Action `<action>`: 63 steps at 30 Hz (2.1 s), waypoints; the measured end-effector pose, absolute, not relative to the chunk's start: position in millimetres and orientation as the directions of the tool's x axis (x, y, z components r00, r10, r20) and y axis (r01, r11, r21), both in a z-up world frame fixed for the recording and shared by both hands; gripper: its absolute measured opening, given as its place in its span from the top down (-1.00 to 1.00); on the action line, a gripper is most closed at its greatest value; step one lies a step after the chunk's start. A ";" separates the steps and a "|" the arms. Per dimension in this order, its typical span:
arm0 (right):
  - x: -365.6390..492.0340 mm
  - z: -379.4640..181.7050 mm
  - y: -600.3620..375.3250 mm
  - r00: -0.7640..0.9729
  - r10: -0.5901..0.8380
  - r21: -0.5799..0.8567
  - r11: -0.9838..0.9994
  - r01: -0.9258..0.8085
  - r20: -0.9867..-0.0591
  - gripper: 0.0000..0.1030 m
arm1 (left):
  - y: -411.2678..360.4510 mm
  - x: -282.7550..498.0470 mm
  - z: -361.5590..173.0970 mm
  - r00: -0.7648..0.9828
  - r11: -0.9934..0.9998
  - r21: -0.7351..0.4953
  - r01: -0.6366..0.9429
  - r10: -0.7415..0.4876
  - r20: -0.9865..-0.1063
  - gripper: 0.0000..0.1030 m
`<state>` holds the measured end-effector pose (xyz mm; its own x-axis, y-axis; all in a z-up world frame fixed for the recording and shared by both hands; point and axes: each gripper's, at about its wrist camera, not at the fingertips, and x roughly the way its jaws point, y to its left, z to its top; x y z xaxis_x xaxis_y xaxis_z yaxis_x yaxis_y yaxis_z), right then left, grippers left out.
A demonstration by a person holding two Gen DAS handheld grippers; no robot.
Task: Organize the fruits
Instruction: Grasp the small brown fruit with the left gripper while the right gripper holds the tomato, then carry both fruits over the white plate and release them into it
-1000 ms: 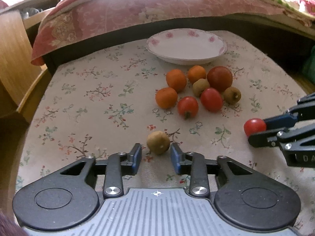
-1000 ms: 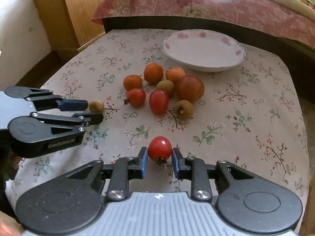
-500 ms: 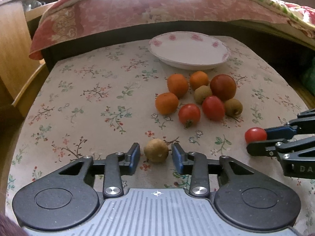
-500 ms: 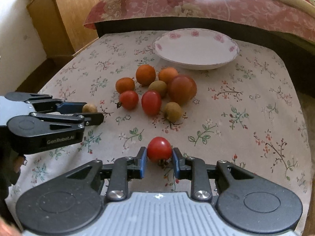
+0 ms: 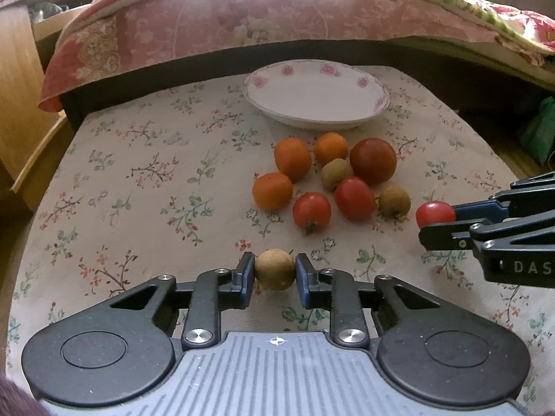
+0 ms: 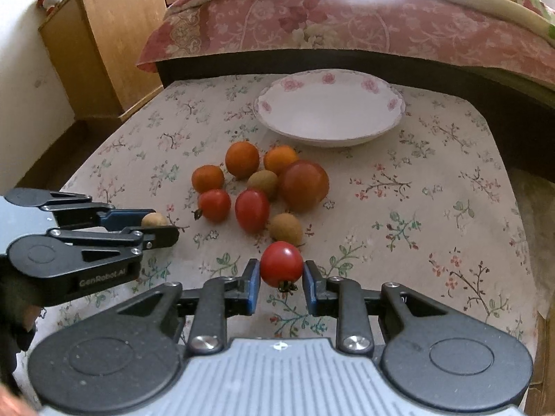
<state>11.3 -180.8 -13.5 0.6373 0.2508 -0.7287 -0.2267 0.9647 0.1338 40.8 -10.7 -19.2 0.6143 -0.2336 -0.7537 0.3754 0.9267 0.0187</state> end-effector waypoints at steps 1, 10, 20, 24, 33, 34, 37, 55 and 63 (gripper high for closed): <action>12.2 -12.2 -180.3 0.639 0.253 0.134 0.964 -0.229 -0.726 0.46 | -10.9 41.5 -18.1 0.613 0.928 0.009 0.374 -0.240 -0.753 0.37; 30.2 -1.8 -184.5 0.673 0.264 0.155 0.963 -0.220 -0.691 0.46 | -22.1 55.3 -5.0 0.630 0.926 -0.008 0.377 -0.263 -0.731 0.37; 51.8 8.4 -198.8 0.712 0.254 0.167 0.967 -0.190 -0.655 0.46 | -38.4 80.9 6.5 0.651 0.922 -0.017 0.388 -0.287 -0.703 0.36; 63.4 11.7 -200.9 0.723 0.251 0.161 0.968 -0.193 -0.643 0.46 | -42.4 91.6 9.7 0.659 0.921 -0.016 0.390 -0.290 -0.694 0.36; 92.1 9.0 -211.0 0.734 0.231 0.147 0.973 -0.178 -0.639 0.46 | -55.6 124.8 9.1 0.667 0.918 -0.011 0.397 -0.296 -0.683 0.36; 95.8 9.3 -212.0 0.737 0.229 0.146 0.973 -0.177 -0.636 0.46 | -57.4 128.5 8.8 0.668 0.917 -0.011 0.398 -0.298 -0.682 0.36; 105.7 8.5 -214.9 0.742 0.225 0.142 0.974 -0.175 -0.631 0.46 | -62.7 138.8 8.2 0.672 0.917 -0.014 0.399 -0.303 -0.676 0.36; 127.6 1.7 -218.1 0.748 0.227 0.141 0.974 -0.178 -0.624 0.46 | -33.9 137.6 0.9 0.624 0.913 -0.037 0.405 -0.306 -0.719 0.28; 119.5 9.7 -214.2 0.759 0.235 0.131 0.972 -0.196 -0.607 0.46 | -25.5 121.1 1.3 0.619 0.915 -0.022 0.403 -0.290 -0.730 0.27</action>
